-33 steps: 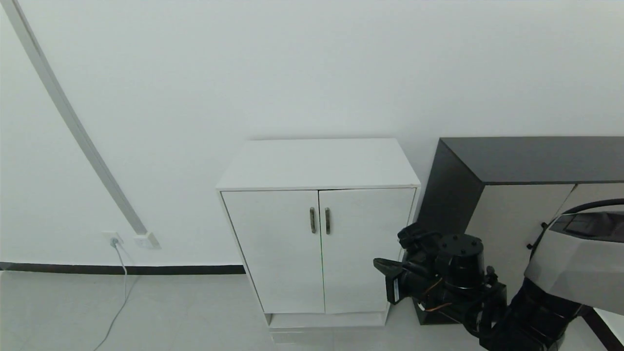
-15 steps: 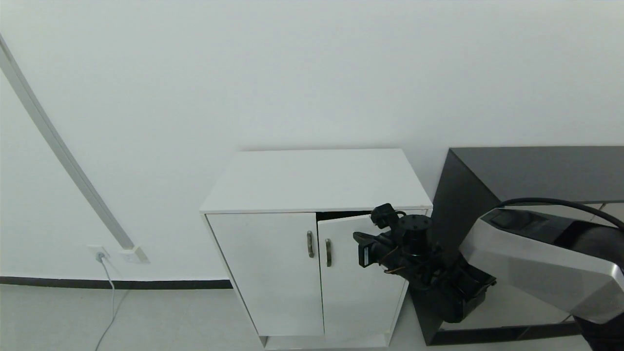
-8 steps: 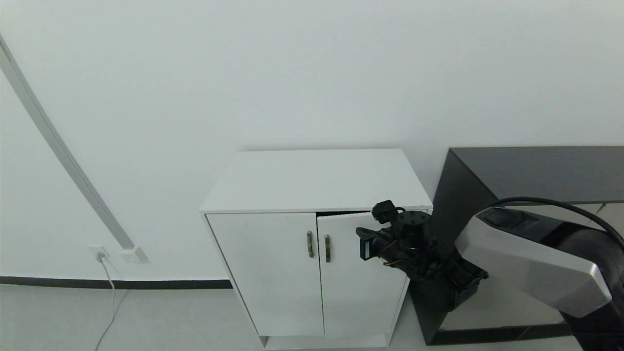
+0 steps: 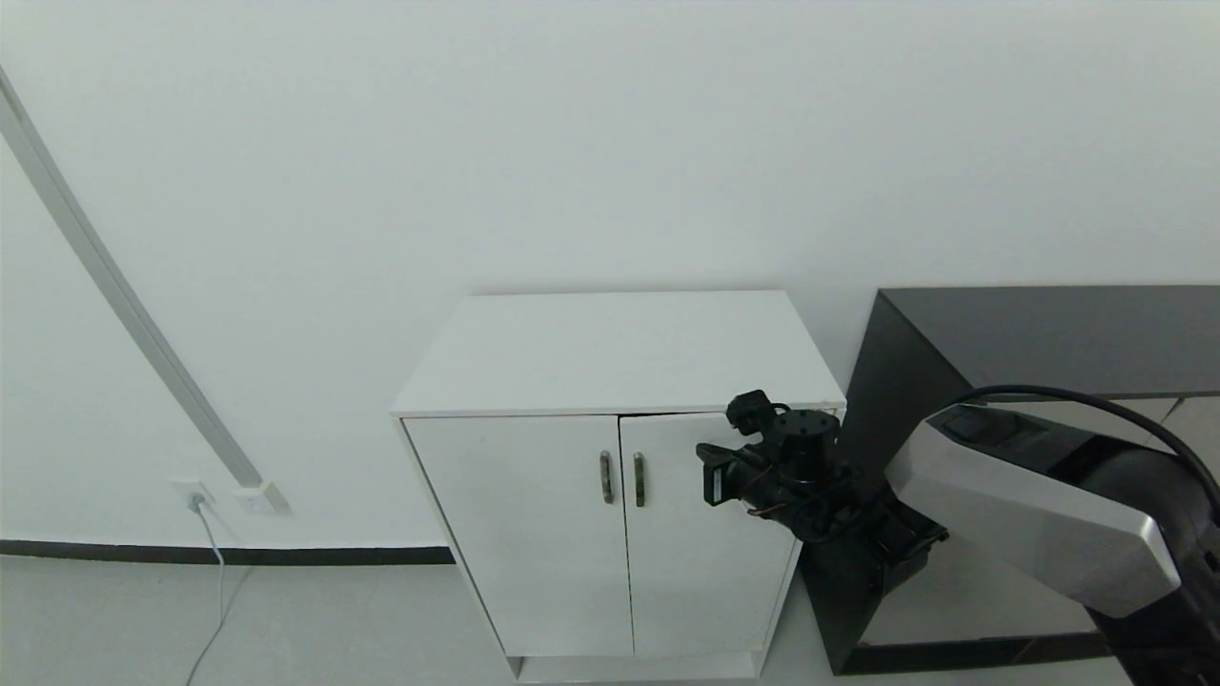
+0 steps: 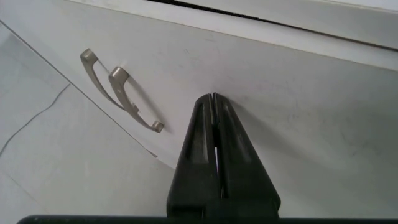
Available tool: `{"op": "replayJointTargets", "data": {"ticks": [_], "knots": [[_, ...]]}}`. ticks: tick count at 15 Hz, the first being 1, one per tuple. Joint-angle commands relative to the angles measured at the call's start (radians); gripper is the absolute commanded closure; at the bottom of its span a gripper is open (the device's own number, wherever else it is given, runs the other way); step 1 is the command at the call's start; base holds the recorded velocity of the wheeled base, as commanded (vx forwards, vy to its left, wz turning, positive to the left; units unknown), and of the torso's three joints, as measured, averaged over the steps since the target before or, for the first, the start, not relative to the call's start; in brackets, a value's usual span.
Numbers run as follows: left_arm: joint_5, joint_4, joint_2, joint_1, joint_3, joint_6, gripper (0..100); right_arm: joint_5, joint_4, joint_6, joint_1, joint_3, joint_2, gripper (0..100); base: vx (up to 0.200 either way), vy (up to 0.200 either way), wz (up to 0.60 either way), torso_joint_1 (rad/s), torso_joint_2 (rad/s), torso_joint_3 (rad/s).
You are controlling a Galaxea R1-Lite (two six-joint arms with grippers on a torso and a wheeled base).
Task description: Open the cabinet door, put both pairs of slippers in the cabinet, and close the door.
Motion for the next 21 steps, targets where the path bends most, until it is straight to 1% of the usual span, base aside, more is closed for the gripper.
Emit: {"op": "replayJointTargets", "data": {"ticks": [1, 8, 14, 16, 18, 20, 21], "knots": [[0.001, 0.000, 0.001, 0.000, 0.000, 0.000, 100, -0.001, 0.008, 0.000, -0.004, -0.017, 0.006, 100, 0.000, 0.000, 0.00, 0.000, 0.00, 0.000], [0.001, 0.000, 0.001, 0.000, 0.000, 0.000, 100, -0.007, 0.014, 0.000, -0.013, -0.051, 0.026, 100, 0.000, 0.000, 0.00, 0.000, 0.00, 0.000], [0.001, 0.000, 0.001, 0.000, 0.000, 0.000, 100, -0.007, 0.012, 0.000, -0.013, -0.040, 0.018, 100, 0.000, 0.000, 0.00, 0.000, 0.00, 0.000], [0.001, 0.000, 0.001, 0.000, 0.000, 0.000, 100, -0.007, 0.008, 0.000, -0.005, 0.033, -0.037, 100, 0.000, 0.000, 0.00, 0.000, 0.00, 0.000], [0.001, 0.000, 0.001, 0.000, 0.000, -0.002, 100, -0.013, 0.006, 0.000, 0.002, 0.127, -0.141, 100, 0.000, 0.000, 0.00, 0.000, 0.00, 0.000], [0.001, 0.000, 0.001, 0.000, 0.000, -0.002, 100, -0.056, 0.000, -0.002, 0.002, 0.222, -0.241, 100, 0.000, 0.000, 0.00, 0.000, 0.00, 0.000], [0.001, 0.000, 0.001, 0.000, 0.000, -0.002, 100, -0.090, -0.026, -0.002, 0.001, 0.303, -0.321, 100, 0.000, 0.000, 0.00, 0.000, 0.00, 0.000]]}}
